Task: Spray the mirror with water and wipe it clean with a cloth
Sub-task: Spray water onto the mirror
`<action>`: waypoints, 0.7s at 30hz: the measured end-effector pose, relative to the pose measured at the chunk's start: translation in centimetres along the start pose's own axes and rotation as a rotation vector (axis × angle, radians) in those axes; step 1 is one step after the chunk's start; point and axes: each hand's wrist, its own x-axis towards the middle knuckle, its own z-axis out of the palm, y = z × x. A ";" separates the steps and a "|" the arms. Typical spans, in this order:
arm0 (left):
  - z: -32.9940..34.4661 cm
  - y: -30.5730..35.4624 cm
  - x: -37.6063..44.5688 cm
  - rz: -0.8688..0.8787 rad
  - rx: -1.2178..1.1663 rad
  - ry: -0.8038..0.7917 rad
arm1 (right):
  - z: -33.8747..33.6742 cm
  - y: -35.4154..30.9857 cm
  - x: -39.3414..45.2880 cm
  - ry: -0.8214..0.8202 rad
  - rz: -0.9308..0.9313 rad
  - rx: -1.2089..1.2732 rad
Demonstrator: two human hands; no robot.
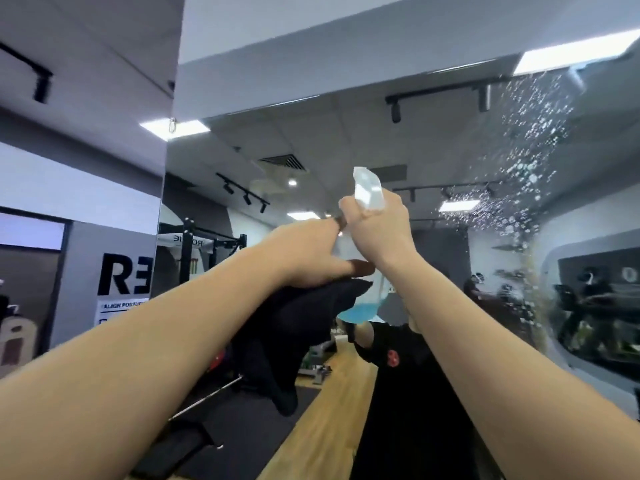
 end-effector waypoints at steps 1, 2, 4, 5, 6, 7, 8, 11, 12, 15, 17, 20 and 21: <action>0.0 -0.2 -0.3 -0.003 0.023 0.002 | 0.5 0.0 -0.3 -0.001 0.005 0.010; 0.2 -0.4 -0.5 -0.008 0.046 0.006 | 0.9 0.0 -0.5 -0.002 0.008 0.021; 0.8 -1.0 -0.8 -0.027 0.061 0.006 | 1.6 0.1 -0.7 0.000 0.013 0.043; 1.0 -1.3 -1.0 -0.035 0.057 0.008 | 2.0 0.2 -0.8 0.000 0.010 0.049; 1.3 -1.5 -1.2 -0.039 0.055 0.012 | 2.3 0.3 -0.8 0.000 0.008 0.058; 1.5 -1.8 -1.4 -0.043 0.060 0.014 | 2.6 0.5 -0.9 0.001 0.006 0.071; 1.8 -2.0 -1.5 -0.048 0.067 0.017 | 2.9 0.5 -1.1 -0.002 0.003 0.079; 2.6 -2.2 -2.3 -0.063 0.079 0.020 | 3.4 1.1 -1.7 -0.039 0.016 0.065; 2.9 -2.3 -2.6 -0.069 0.086 0.019 | 3.6 1.3 -2.0 -0.059 0.024 0.056; 3.9 -2.3 -3.7 -0.082 0.104 -0.006 | 4.2 2.0 -3.1 -0.088 0.040 0.056; 4.4 -2.3 -4.5 -0.085 0.092 -0.039 | 4.4 2.6 -4.2 -0.097 0.059 0.078; 5.9 -2.2 -5.9 -0.081 0.097 -0.086 | 4.5 3.6 -6.2 -0.126 0.021 0.022; 6.5 -2.1 -6.3 -0.081 0.101 -0.095 | 4.6 4.0 -6.8 -0.135 0.014 -0.001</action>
